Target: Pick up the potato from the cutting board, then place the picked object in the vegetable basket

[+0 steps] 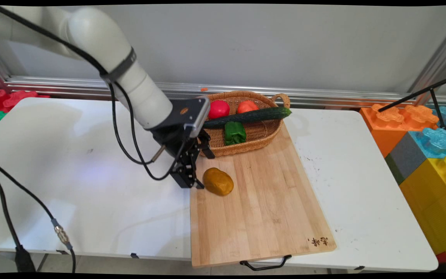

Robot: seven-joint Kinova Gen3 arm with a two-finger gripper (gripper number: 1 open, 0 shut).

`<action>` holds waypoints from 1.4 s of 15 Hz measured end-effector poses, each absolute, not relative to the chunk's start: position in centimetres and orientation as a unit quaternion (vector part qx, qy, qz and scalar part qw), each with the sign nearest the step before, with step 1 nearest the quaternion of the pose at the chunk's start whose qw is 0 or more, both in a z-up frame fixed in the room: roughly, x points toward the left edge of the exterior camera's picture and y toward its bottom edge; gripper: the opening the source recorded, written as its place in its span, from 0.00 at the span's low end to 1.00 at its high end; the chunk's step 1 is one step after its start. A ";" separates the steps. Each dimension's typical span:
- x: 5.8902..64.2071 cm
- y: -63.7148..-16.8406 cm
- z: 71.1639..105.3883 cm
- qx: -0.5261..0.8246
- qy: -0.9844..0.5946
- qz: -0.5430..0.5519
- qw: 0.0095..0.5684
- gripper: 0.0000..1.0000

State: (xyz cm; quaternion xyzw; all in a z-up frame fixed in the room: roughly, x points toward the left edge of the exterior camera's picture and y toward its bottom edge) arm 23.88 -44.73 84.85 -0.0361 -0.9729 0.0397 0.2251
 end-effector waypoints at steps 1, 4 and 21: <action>23.7 -44.7 84.2 -0.043 -0.972 0.043 0.226 1.00; 23.4 -44.6 82.6 -0.053 -0.971 0.052 0.227 1.00; 22.9 -44.8 77.8 -0.092 -0.964 0.094 0.230 0.00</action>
